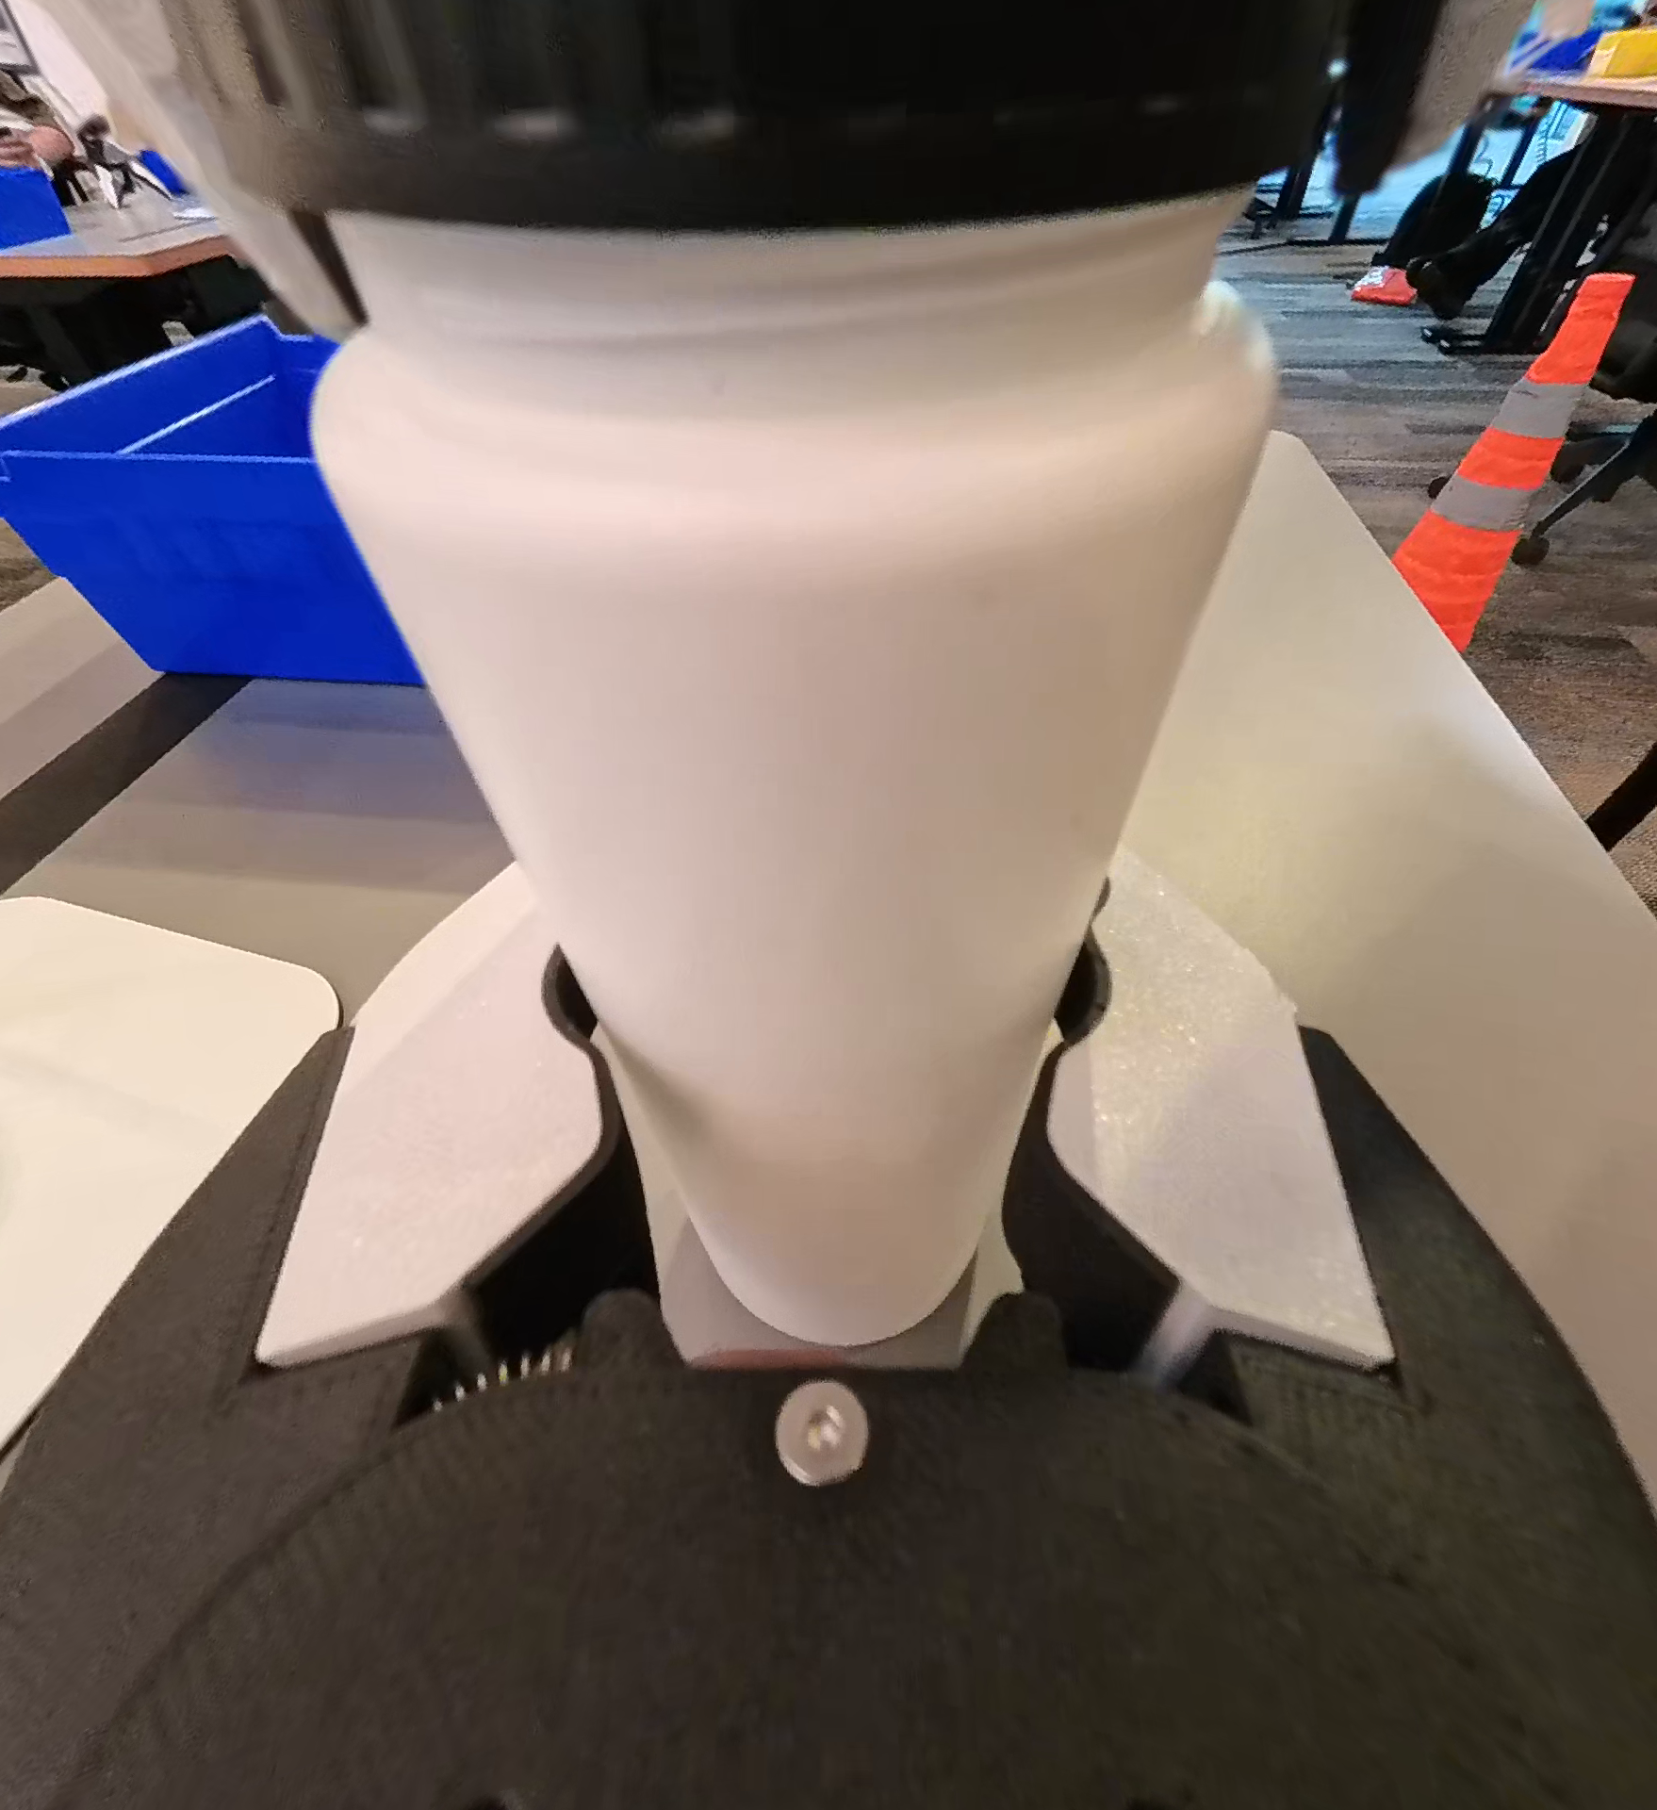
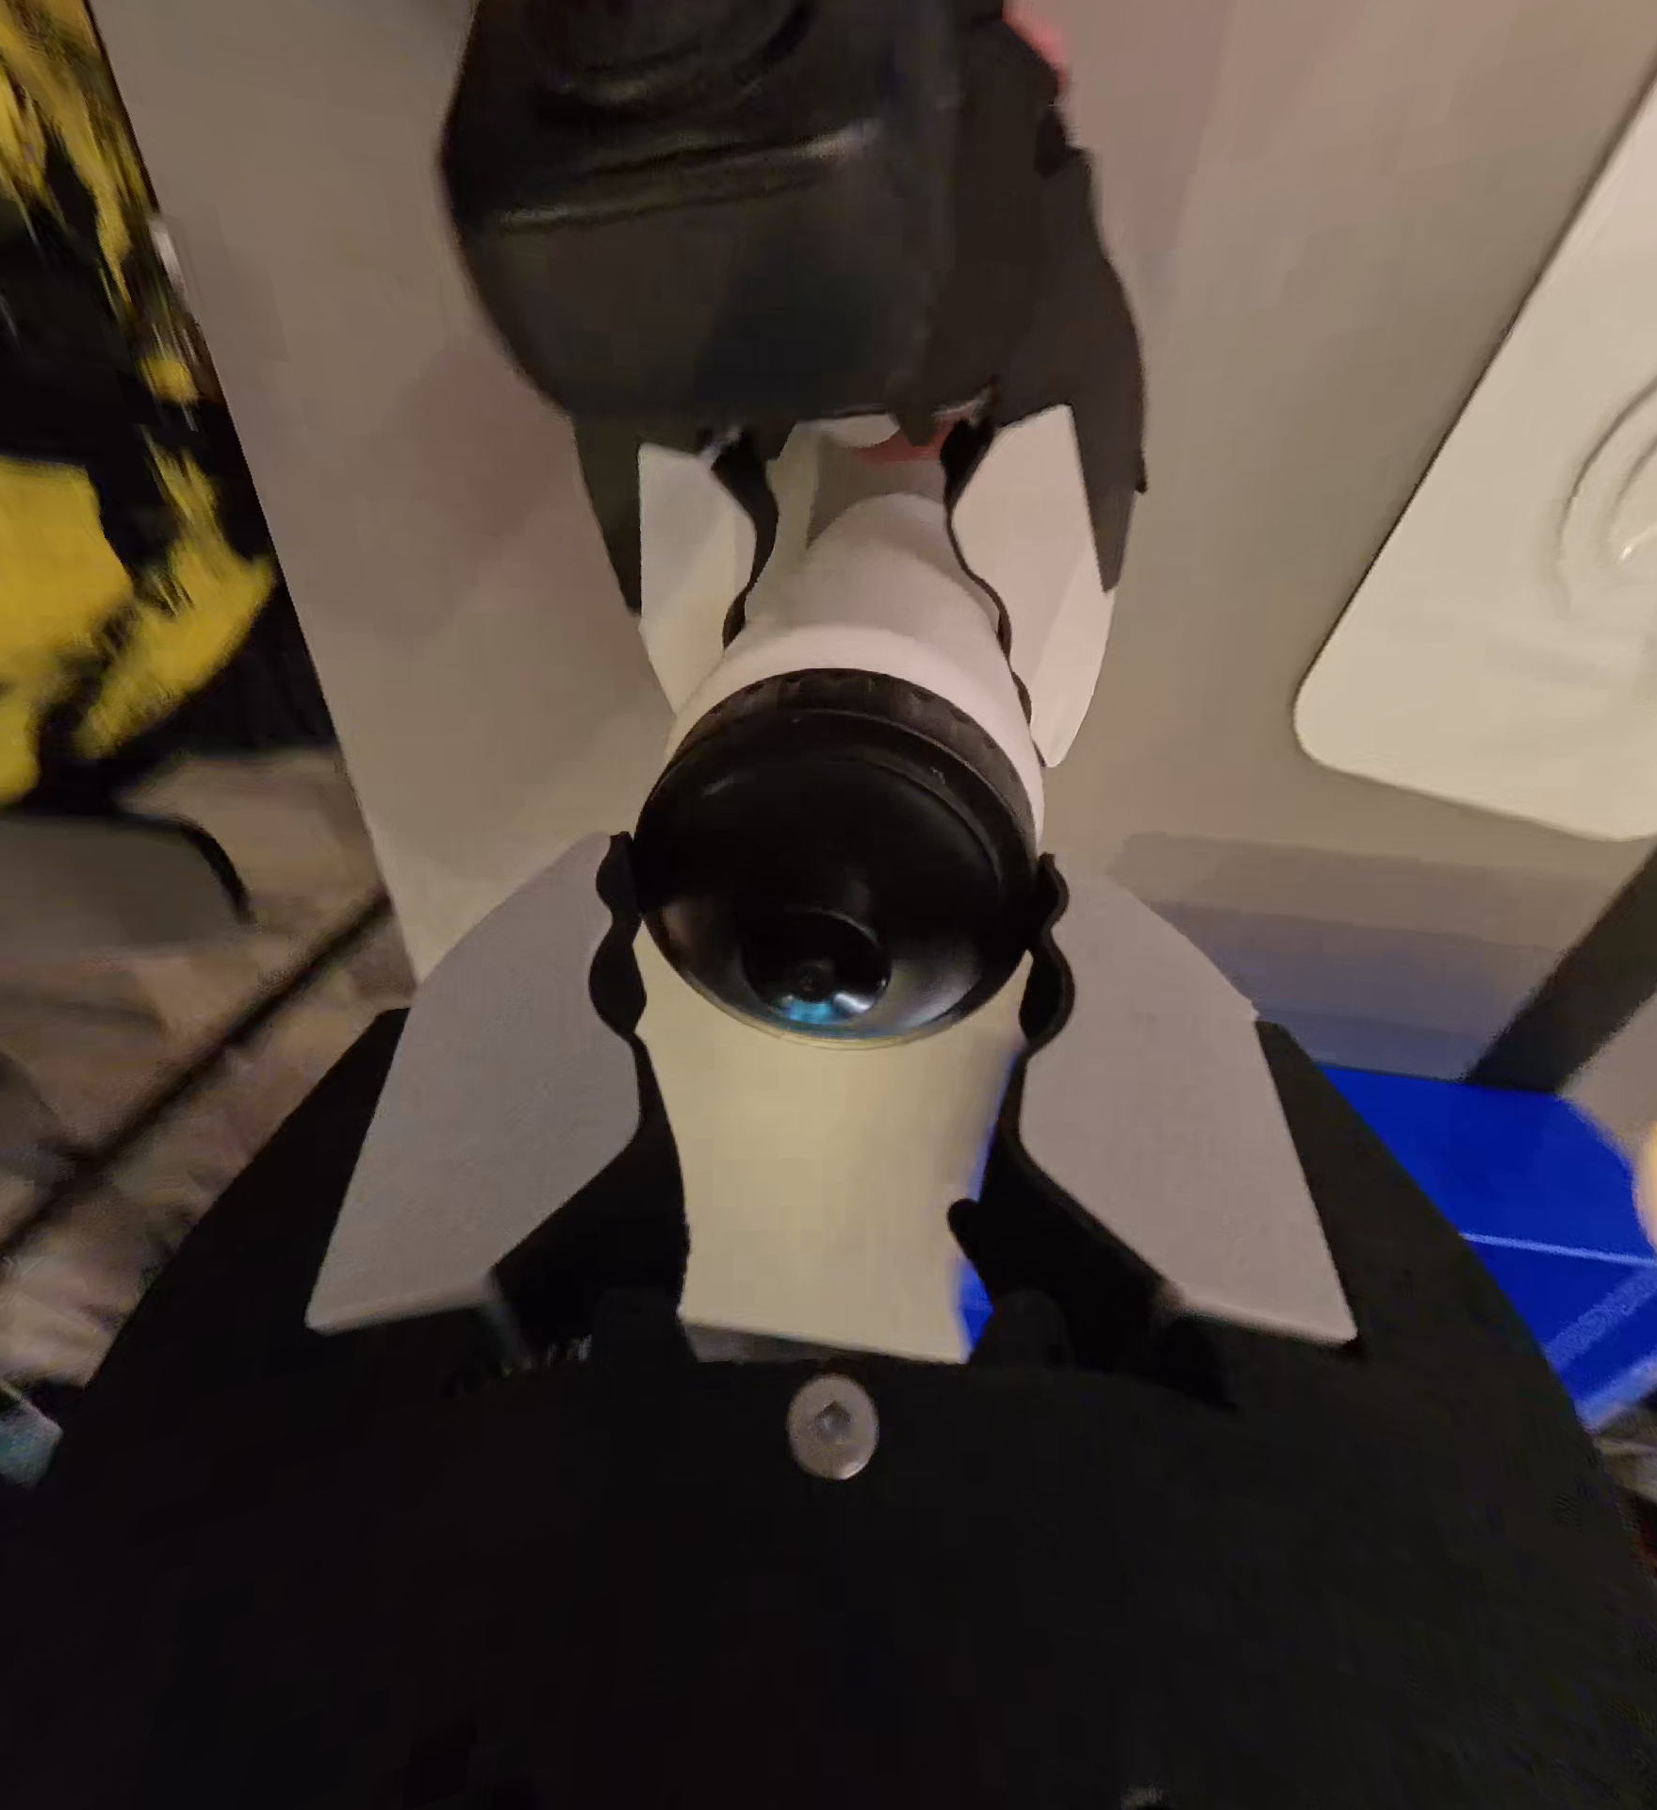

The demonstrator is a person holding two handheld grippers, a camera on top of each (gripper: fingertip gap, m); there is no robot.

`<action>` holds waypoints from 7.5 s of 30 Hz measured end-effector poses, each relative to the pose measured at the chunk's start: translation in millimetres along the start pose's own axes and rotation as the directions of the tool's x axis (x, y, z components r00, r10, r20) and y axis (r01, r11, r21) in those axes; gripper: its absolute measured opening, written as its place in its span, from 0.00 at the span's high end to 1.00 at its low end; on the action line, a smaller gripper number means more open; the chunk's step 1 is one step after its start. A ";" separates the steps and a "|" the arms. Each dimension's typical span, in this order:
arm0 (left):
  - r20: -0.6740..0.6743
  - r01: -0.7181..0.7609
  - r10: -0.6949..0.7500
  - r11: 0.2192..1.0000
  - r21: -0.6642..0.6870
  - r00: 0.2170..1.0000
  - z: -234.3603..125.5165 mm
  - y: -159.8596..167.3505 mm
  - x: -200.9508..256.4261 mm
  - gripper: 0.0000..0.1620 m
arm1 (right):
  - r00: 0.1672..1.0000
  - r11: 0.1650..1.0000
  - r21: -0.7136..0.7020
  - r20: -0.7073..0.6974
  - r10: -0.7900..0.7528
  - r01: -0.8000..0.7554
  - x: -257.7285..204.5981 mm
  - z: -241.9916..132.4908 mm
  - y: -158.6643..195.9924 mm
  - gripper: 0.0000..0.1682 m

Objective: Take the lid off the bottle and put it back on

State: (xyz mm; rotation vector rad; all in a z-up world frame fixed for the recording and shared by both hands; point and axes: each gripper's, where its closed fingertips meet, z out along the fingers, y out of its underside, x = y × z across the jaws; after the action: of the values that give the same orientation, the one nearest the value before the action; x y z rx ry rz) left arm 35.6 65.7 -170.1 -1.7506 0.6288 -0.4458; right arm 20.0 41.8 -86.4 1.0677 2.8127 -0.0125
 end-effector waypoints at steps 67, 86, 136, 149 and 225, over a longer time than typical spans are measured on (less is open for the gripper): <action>-0.004 0.009 -0.009 1.000 0.011 1.000 0.2 -0.2 -0.6 0.42 | 0.969 0.957 0.148 0.030 0.247 -0.249 -3.8 -2.5 0.5 0.55; -0.001 0.006 -0.006 1.000 0.011 1.000 0.8 -0.6 0.0 0.42 | 0.987 0.955 0.277 -0.088 0.131 -0.102 5.4 -46.8 16.6 0.56; 0.008 0.010 -0.010 1.000 0.027 1.000 2.0 -1.4 0.7 0.42 | 0.923 0.429 0.886 -0.002 0.385 -0.177 50.5 13.4 61.6 0.31; 0.001 0.023 -0.023 0.999 0.047 1.000 -0.1 -1.3 -0.7 0.41 | 0.968 0.253 0.962 0.040 0.249 -0.105 18.1 42.3 -45.6 0.38; 0.512 -0.013 0.039 0.998 -0.054 0.858 -65.7 19.1 -85.5 0.44 | 0.520 0.298 0.915 -0.121 0.846 -0.272 84.1 100.6 110.3 0.30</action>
State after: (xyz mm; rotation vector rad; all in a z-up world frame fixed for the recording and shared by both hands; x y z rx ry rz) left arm -74.0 65.3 -169.1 -1.8034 0.2778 0.0684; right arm 42.9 174.4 -192.4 2.8037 2.5084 -1.2759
